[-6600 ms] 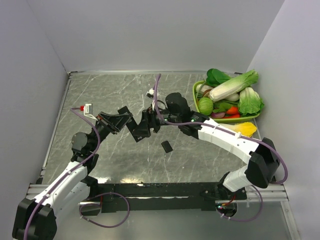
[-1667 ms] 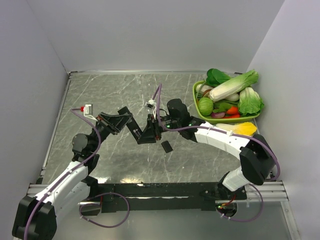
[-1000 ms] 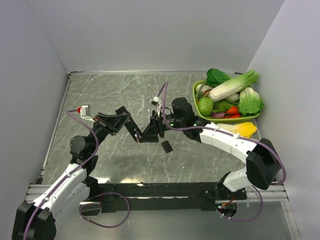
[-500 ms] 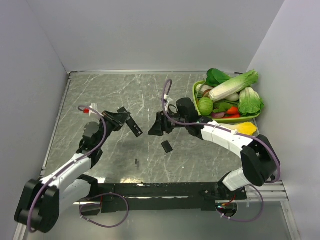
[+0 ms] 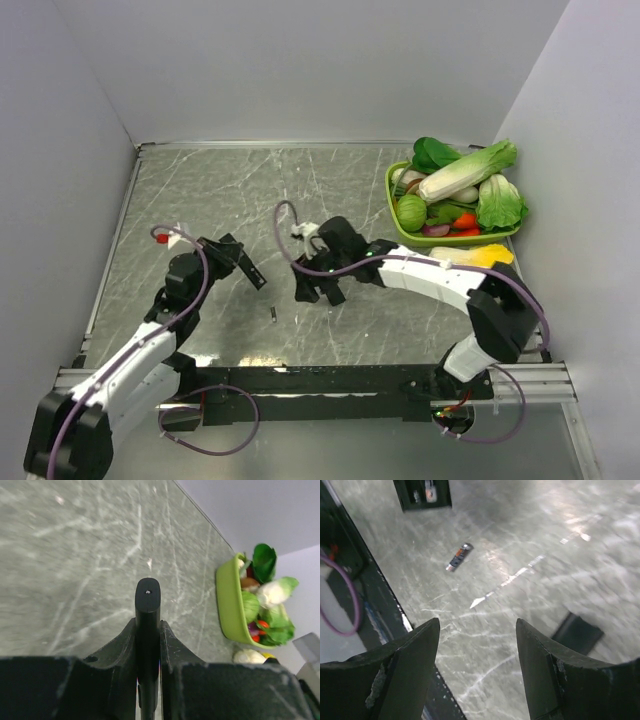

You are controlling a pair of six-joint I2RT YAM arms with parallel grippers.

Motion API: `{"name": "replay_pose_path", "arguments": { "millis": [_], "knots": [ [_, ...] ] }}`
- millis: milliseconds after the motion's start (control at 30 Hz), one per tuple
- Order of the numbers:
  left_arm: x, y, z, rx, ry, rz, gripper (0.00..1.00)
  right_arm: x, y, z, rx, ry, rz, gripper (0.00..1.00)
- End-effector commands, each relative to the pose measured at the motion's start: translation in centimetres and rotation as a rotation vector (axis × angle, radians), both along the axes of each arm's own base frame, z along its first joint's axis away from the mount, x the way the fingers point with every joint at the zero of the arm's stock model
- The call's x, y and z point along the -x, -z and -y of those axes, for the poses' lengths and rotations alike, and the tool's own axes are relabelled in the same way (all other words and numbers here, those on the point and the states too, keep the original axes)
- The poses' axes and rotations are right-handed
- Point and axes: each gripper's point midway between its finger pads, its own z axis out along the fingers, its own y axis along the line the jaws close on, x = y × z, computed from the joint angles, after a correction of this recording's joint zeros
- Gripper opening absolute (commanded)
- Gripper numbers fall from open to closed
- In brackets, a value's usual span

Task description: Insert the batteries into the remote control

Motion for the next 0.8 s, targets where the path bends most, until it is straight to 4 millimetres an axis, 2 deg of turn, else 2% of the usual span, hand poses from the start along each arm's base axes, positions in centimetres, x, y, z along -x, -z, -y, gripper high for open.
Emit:
{"name": "replay_pose_path", "arguments": {
  "millis": [0,33,67,167,267,300,333,400,467,567,767],
  "knots": [
    [0.7,-0.9,-3.1,-0.116,-0.118,0.013,0.01,-0.2,0.6,-2.5,0.08,-0.098,0.101,0.7],
    [1.1,-2.4,-3.7,-0.119,-0.138,0.054,0.01,0.0,1.1,-3.2,0.086,-0.147,0.11,0.7],
    [1.6,-1.7,-4.6,-0.148,-0.173,0.015,0.01,-0.1,1.3,-3.5,0.093,-0.154,0.112,0.7],
    [2.8,-3.7,-6.7,-0.173,-0.256,0.033,0.01,0.0,1.9,-4.5,0.11,-0.306,0.215,0.7],
    [4.4,-6.6,-8.5,-0.186,-0.317,0.091,0.02,0.5,2.6,-4.8,0.149,-0.527,0.331,0.71],
    [4.7,-7.4,-8.9,-0.203,-0.33,0.107,0.02,-0.1,2.6,-5.1,0.164,-0.59,0.389,0.72],
    [5.0,-8.0,-9.4,-0.211,-0.348,0.119,0.02,0.1,2.9,-4.7,0.19,-0.625,0.383,0.72],
    [6.0,-10.0,-10.7,-0.231,-0.393,0.156,0.02,-0.5,2.8,-5.4,0.201,-0.696,0.438,0.72],
    [6.9,-12.0,-11.4,-0.228,-0.416,0.204,0.02,0.1,2.9,-5.6,0.21,-0.776,0.467,0.73],
    [7.8,-13.4,-12.3,-0.236,-0.45,0.223,0.02,0.2,3.2,-6.2,0.21,-0.904,0.547,0.75],
    [9.0,-13.5,-12.9,-0.238,-0.462,0.205,0.02,0.7,3.5,-8.2,0.166,-1.04,0.591,0.75]
  ]
}}
